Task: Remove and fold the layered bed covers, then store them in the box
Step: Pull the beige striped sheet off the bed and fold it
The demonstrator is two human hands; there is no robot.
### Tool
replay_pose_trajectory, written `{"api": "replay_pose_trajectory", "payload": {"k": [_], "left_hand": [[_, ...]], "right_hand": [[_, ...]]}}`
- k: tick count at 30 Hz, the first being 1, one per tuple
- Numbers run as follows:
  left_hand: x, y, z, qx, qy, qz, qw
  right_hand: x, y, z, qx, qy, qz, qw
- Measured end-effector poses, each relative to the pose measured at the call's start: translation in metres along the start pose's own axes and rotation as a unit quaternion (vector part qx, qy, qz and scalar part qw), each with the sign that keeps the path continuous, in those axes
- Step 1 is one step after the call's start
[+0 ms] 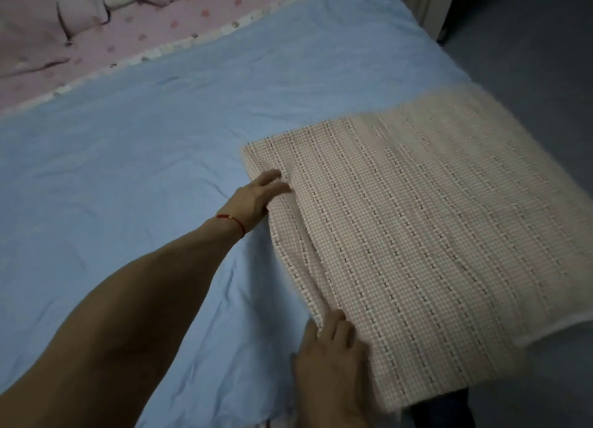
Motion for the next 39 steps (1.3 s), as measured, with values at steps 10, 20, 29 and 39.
{"api": "replay_pose_trajectory", "payload": {"k": [10,20,29,39], "left_hand": [[-0.142,0.145,0.027,-0.018,-0.234,0.120,0.965],[-0.328,0.351,0.108,-0.015,-0.204,0.090,0.975],[-0.421,0.513,0.164,-0.174,-0.189,0.121,0.959],[-0.377,0.745,0.086,-0.340,-0.115,0.109,0.927]], "right_hand": [[-0.061,0.209,-0.118,-0.223,0.047,-0.117,0.966],[-0.098,0.604,-0.172,-0.283,0.038,-0.122,0.951],[-0.046,0.859,-0.235,-0.385,0.156,-0.267,0.869],[0.160,0.986,-0.353,-0.575,0.135,-0.361,0.722]]}}
Point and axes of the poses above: each hand's wrist, its own z-axis towards the middle knuckle, its own y-axis out of the back of the hand, x = y × z, the point moved 8 cm from there along z, towards the middle knuckle
